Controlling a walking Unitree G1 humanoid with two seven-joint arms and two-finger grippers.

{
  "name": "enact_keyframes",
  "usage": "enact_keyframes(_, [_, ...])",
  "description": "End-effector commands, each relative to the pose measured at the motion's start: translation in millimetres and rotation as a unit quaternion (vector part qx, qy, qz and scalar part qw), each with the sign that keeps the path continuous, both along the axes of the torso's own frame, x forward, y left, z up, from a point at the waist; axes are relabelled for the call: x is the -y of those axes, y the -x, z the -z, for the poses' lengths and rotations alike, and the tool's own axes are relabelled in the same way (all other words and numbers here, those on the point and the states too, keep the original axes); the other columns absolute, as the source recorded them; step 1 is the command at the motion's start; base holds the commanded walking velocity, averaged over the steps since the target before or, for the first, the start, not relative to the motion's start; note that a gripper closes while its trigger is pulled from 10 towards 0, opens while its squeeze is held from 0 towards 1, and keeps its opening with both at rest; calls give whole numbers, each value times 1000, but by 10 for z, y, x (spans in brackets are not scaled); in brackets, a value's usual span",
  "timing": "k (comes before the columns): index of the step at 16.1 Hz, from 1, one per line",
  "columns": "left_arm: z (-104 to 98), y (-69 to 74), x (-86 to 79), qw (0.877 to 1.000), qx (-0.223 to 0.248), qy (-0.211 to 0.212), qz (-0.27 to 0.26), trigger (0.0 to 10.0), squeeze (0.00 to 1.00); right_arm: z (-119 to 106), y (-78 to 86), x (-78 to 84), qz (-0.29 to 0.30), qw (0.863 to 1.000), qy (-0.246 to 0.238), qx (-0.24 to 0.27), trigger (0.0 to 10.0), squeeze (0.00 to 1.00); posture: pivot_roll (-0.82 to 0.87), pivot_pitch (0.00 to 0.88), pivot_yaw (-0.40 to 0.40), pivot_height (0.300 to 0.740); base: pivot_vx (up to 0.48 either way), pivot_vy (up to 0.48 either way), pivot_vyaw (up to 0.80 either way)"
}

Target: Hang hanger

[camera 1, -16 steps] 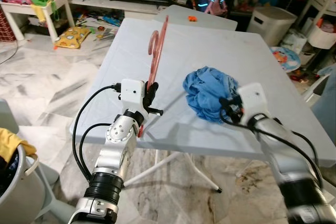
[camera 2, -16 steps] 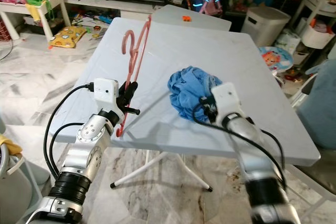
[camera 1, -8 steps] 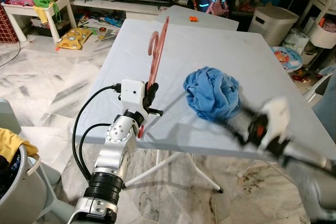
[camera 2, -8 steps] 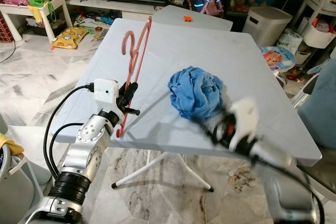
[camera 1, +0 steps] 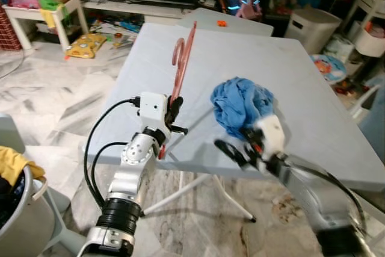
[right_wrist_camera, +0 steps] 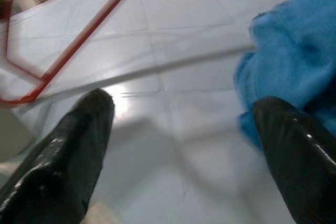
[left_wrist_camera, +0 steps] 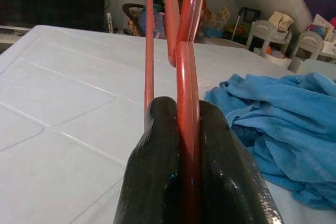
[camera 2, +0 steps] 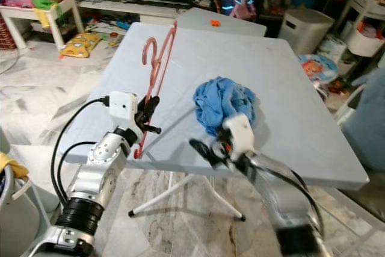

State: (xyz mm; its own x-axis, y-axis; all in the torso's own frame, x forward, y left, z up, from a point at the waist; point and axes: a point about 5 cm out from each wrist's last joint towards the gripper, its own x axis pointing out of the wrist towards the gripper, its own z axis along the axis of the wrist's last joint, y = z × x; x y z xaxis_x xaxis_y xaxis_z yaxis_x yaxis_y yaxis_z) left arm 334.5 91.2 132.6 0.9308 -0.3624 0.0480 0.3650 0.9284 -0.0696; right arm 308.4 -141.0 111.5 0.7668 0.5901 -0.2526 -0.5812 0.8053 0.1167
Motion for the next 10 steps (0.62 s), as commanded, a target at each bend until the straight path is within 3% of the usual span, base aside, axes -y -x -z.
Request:
enact_keyframes(1, [-17, 1, 21, 1000, -2, -5, 6, 10000, 0, 91, -69, 6, 22, 999, 21, -20, 10000, 1000, 128, 0, -90, 740, 0, 0, 0])
enact_keyframes(6, [-16, 4, -75, 1000, 0, -14, -6, 10000, 0, 200, -347, -30, 98, 991, 40, -81, 10000, 1000, 151, 0, -107, 740, 0, 0, 0])
enact_keyframes(7, [-25, 2, -87, 1000, 2, -13, -10, 10000, 0, 215, -438, 56, 149, 983, 67, -83, 10000, 1000, 157, 0, -117, 740, 0, 0, 0])
enact_keyframes(8, [-34, -3, -108, 1000, 3, -11, -19, 10000, 0, 186, -533, 163, 212, 972, 63, -83, 10000, 1000, 166, 0, -129, 740, 0, 0, 0])
enact_keyframes(10, [-32, 2, -116, 1000, 2, -10, -23, 10000, 0, 72, -639, 281, 276, 958, 52, -57, 10000, 1000, 171, 0, -134, 740, 0, 0, 0])
